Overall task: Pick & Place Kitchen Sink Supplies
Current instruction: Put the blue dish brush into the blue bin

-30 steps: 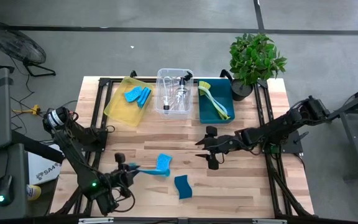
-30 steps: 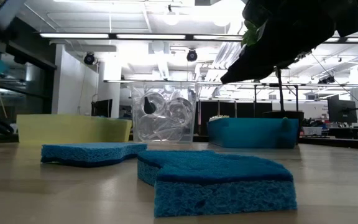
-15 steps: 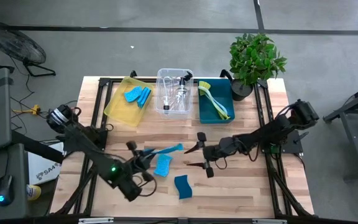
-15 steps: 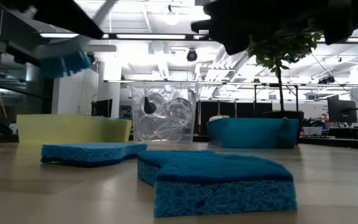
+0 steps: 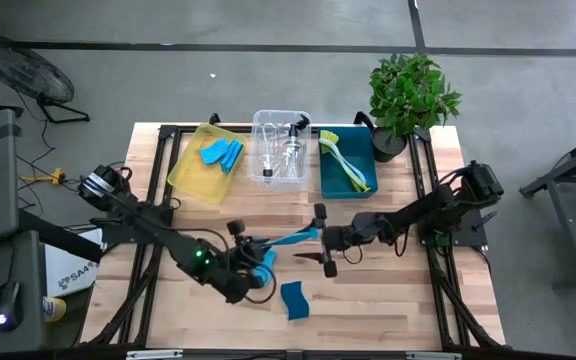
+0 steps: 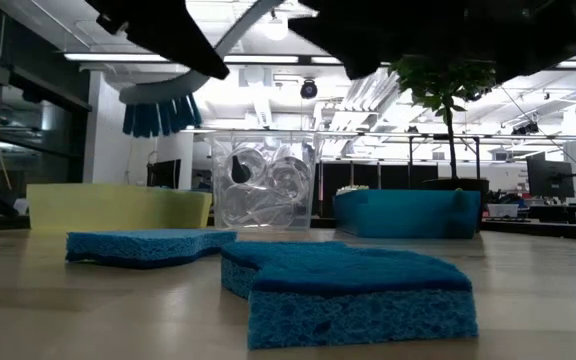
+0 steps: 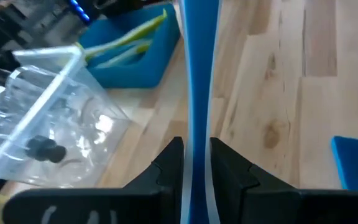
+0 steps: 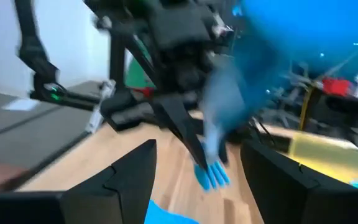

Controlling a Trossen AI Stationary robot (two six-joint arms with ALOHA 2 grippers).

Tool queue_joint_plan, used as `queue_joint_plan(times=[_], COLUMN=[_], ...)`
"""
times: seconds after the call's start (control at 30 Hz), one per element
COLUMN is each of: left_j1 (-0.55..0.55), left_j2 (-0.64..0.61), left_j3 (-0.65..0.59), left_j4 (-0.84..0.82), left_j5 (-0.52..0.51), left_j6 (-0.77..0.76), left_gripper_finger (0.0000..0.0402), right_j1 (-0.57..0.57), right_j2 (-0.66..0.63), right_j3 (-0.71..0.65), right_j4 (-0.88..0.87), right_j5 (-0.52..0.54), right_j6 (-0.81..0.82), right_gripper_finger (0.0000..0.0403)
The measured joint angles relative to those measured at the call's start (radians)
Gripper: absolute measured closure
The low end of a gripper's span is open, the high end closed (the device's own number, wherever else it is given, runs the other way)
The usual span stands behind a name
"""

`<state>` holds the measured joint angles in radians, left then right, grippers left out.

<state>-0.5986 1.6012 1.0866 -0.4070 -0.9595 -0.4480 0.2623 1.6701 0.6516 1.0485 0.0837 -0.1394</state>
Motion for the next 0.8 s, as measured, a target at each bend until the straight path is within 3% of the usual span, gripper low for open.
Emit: queue_joint_plan(times=[0.17, 0.4, 0.8], left_j1=[0.026, 0.022, 0.023], left_j2=[0.000, 0.000, 0.000], left_j3=[0.000, -0.001, -0.002], left_j4=[-0.010, -0.045, -0.171], left_j5=[0.086, 0.113, 0.196], left_j6=[-0.001, -0.013, -0.159], left_gripper_finger=[0.0351, 0.0351, 0.0351], right_j1=[-0.003, -0.003, -0.010], right_j2=[0.000, -0.016, -0.359], right_j3=[0.002, 0.002, 0.034], right_j4=[0.001, -0.140, -0.829], right_j5=[-0.023, -0.018, 0.124], right_j6=[0.000, 0.018, 0.034], right_gripper_finger=[0.0176, 0.0176, 0.0176])
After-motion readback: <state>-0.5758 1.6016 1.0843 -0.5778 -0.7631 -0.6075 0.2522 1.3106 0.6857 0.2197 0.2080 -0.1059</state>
